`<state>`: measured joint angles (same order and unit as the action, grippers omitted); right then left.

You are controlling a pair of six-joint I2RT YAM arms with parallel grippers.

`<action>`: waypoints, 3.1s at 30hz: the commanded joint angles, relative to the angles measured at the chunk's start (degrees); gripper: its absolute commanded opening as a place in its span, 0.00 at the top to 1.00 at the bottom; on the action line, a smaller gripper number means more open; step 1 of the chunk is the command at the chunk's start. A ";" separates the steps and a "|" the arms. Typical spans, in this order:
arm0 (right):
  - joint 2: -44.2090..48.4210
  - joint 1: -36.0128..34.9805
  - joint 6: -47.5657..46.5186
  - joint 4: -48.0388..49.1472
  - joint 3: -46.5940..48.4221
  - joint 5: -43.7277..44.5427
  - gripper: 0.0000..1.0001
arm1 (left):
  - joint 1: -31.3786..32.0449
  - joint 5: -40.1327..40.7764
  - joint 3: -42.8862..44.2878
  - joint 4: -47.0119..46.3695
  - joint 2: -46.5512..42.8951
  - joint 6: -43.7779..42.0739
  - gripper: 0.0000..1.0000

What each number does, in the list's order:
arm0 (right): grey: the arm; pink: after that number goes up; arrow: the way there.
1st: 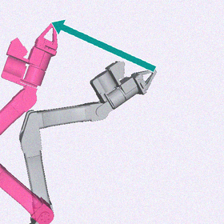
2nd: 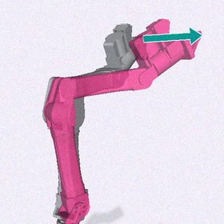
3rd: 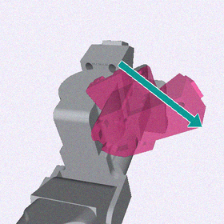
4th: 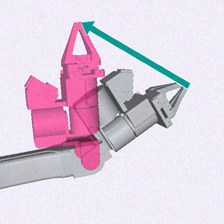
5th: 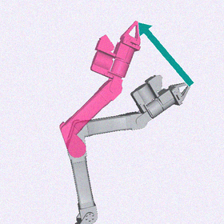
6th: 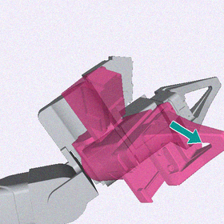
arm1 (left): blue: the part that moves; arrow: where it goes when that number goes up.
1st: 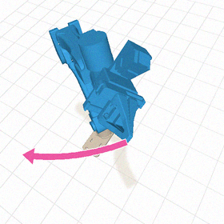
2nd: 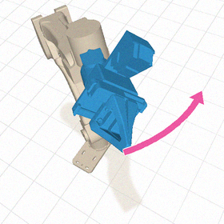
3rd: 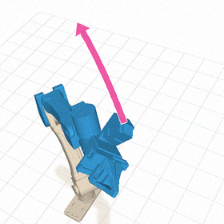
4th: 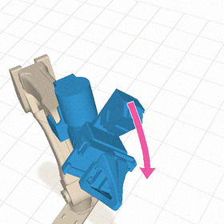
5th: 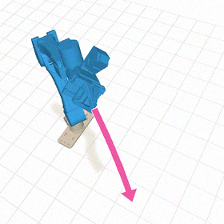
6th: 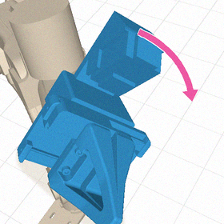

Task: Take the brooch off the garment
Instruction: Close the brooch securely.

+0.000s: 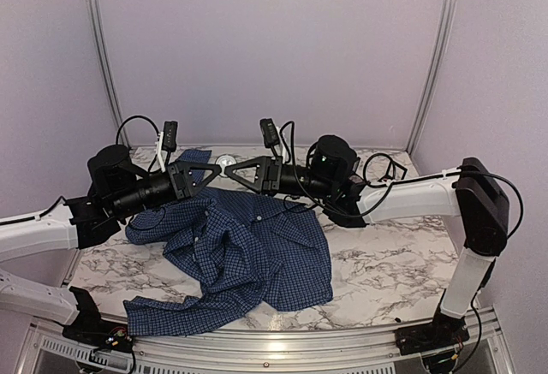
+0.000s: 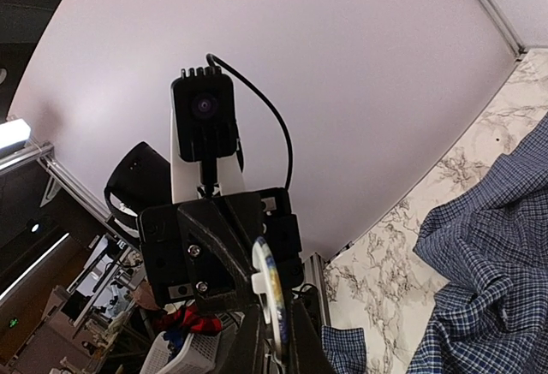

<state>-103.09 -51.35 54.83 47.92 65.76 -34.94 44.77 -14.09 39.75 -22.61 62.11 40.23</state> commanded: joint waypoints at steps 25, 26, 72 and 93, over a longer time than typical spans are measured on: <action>-0.54 0.48 2.18 -0.34 1.08 1.99 0.93 | 1.97 1.86 1.15 -0.04 -2.19 -2.31 1.00; -0.48 0.45 2.20 -0.29 1.10 2.17 0.93 | 2.03 1.93 1.14 -0.47 -2.25 -2.19 1.00; 1.61 0.20 6.44 4.80 -1.93 9.88 0.94 | 4.22 7.13 -1.61 -3.62 -4.29 -2.31 1.00; 5.08 -0.66 -0.44 1.91 -2.21 12.54 0.88 | 4.31 13.12 -5.19 -5.62 -5.00 5.60 1.00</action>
<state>-100.84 -53.21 56.71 49.84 63.46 -26.28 49.23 -2.96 35.42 -27.11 58.11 44.84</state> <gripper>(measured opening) 0.107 0.017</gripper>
